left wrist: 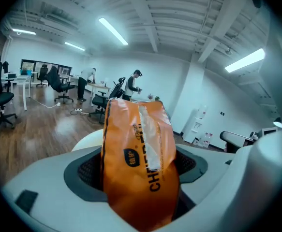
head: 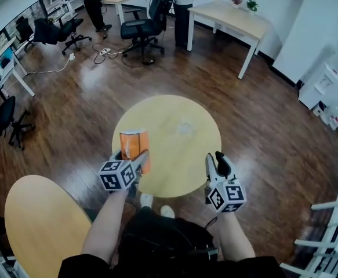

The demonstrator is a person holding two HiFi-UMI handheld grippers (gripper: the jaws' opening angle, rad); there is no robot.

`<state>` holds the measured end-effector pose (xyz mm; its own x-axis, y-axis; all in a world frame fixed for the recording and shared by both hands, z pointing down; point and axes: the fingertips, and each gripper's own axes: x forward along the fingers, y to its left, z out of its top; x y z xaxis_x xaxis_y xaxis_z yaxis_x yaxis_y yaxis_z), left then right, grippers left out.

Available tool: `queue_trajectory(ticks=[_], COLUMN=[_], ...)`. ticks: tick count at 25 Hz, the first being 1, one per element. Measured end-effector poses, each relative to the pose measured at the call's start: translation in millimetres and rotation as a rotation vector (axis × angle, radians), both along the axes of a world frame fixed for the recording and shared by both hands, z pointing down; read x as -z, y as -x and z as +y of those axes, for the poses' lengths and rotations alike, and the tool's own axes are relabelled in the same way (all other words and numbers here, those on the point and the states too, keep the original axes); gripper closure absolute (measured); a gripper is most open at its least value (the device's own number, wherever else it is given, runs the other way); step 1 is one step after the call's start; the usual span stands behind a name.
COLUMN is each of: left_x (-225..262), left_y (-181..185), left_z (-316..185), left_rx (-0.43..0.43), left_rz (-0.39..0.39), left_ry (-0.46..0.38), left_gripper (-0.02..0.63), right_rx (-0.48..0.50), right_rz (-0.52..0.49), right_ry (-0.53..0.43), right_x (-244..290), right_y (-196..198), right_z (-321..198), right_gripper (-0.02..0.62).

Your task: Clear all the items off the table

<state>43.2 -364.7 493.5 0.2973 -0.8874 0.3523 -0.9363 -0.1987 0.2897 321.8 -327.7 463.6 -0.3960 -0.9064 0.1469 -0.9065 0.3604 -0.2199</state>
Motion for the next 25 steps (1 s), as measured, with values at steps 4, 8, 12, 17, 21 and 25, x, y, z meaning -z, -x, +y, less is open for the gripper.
queue_trajectory(ticks=[4,8,12,17,21,25], left_x=[-36.2,-70.6,-106.5,-145.6,-170.9,-187.2], left_y=[-10.3,-18.2,-22.0,-21.5,-21.9,-24.0], left_z=[-16.9,-36.1,-55.8,-78.1,-90.3,-98.7], left_rx=[-0.045,-0.094,-0.126,-0.105,-0.088,-0.096], left_rz=[-0.026,-0.072,-0.109,-0.119,-0.142,-0.143], left_ry=[0.095,0.198,0.284,0.396,0.46,0.505], left_gripper=[0.215,0.215,0.214,0.212,0.21,0.209], right_rx=[-0.013,-0.02,0.003,-0.012,-0.038,-0.022], right_rz=[0.024,0.037,0.091,0.095,0.073,0.079], right_ry=[0.057,0.123,0.172,0.253,0.329,0.371], right_x=[-19.2,-31.0,-47.2,-77.9,-108.8,-125.4], right_y=[-3.1,1.2,11.4,11.8,14.4,25.2], right_z=[-1.3,-8.6,-13.0,-17.6,-12.3,-12.0], right_gripper=[0.466,0.466,0.466,0.466,0.466,0.466])
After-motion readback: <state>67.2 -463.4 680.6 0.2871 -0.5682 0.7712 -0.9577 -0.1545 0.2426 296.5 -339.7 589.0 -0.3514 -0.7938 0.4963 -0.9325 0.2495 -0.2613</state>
